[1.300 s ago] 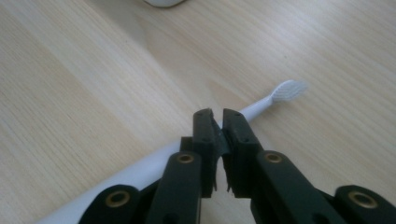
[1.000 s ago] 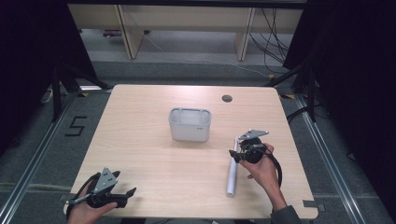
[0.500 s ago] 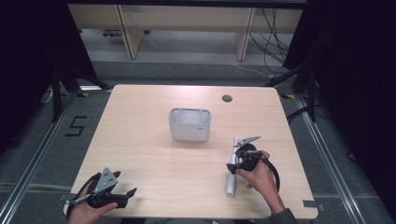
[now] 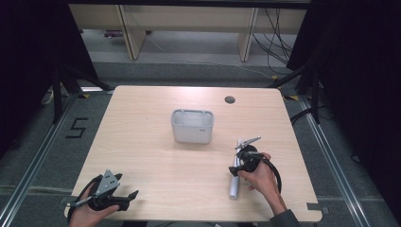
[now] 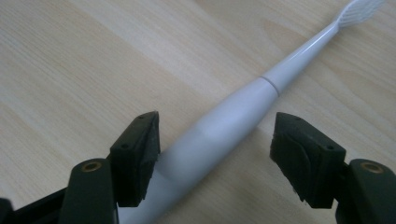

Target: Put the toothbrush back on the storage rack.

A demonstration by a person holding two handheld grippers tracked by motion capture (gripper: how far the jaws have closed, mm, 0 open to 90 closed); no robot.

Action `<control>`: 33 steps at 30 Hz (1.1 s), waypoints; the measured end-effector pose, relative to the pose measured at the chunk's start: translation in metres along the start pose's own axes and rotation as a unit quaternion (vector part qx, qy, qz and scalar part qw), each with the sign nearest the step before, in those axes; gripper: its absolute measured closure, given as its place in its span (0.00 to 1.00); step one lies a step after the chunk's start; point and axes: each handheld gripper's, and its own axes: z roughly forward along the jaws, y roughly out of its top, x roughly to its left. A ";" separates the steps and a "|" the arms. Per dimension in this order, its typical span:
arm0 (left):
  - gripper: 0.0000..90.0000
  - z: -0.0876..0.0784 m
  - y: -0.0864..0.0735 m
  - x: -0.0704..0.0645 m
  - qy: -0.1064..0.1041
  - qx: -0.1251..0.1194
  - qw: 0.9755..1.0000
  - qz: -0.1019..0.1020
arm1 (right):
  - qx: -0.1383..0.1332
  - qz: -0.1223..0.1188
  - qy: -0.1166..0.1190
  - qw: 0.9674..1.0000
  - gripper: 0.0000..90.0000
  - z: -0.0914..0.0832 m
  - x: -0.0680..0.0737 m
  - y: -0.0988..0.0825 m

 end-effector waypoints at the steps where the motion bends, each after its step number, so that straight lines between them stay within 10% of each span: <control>1: 0.18 -0.001 0.000 0.000 -0.007 0.002 1.000 0.004 | -0.003 -0.007 0.001 1.000 0.39 0.001 -0.001 0.000; 33: 0.18 -0.001 0.001 0.001 -0.006 0.002 1.000 0.002 | 0.090 -0.014 0.000 0.996 0.65 -0.006 -0.030 0.005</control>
